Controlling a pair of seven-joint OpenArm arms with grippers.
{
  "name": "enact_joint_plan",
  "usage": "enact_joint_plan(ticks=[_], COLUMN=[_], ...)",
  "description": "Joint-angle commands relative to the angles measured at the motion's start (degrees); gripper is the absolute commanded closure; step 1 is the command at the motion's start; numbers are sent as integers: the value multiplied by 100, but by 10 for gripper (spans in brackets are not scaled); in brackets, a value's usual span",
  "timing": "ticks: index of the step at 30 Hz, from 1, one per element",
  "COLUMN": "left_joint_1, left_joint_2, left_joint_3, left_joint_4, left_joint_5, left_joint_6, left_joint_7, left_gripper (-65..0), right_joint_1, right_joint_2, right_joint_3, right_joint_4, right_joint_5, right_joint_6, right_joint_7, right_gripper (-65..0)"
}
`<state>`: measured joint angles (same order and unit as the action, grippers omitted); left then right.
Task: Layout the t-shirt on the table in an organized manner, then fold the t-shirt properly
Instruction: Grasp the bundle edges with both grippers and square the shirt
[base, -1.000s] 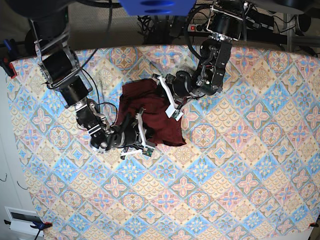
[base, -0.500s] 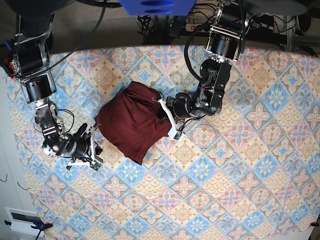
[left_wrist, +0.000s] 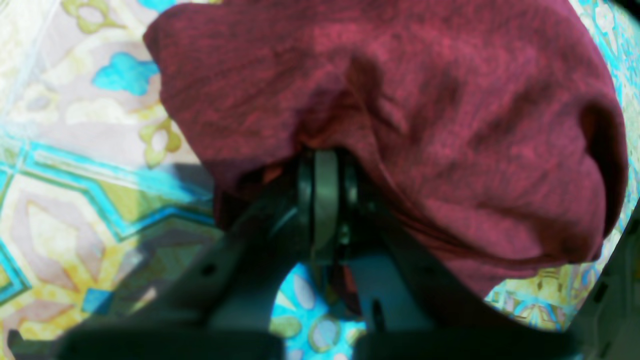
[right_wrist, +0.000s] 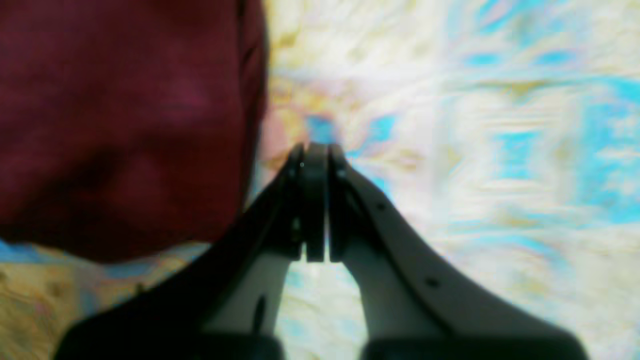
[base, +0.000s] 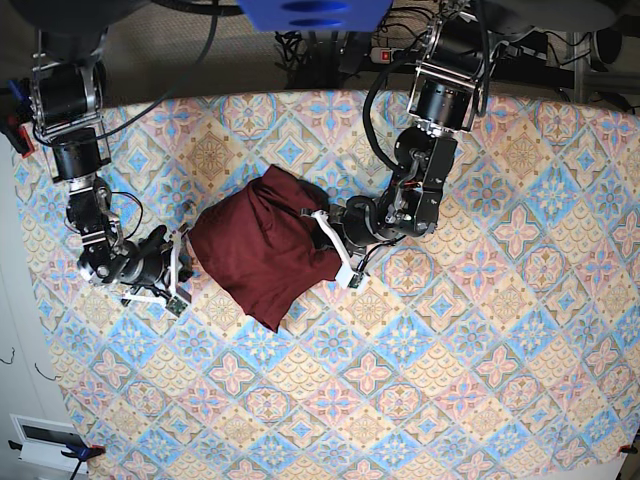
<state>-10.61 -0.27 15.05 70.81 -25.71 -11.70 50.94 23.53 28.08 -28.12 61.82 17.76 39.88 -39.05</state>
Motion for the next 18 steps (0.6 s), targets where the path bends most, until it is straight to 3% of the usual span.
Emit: enact_joint_plan(ticks=[1,6,11,18], left_joint_1=[-104,-218,-526,-728], left_joint_2=[41,128,181,164], left_joint_3=[3,-15,-32,-32], left_joint_4=[54,-26,-492,-562], left_joint_5=[9,9,9,9], left_joint_6=[41,41,50,85], left_joint_7=[-61,-61,-254,-597], left_gripper=[0,0,0,0], right_joint_1=[192,95,-625,-1505], right_joint_2=[-113,-219,-201,177], right_joint_3=[29,-14,38,302], right_joint_4=[90,266,1013,2139], right_joint_5=[92,92,92,101], right_joint_6=[12,12,12,12], right_joint_7=[147,94,76,-258], right_gripper=[-7,-7,-7,-6])
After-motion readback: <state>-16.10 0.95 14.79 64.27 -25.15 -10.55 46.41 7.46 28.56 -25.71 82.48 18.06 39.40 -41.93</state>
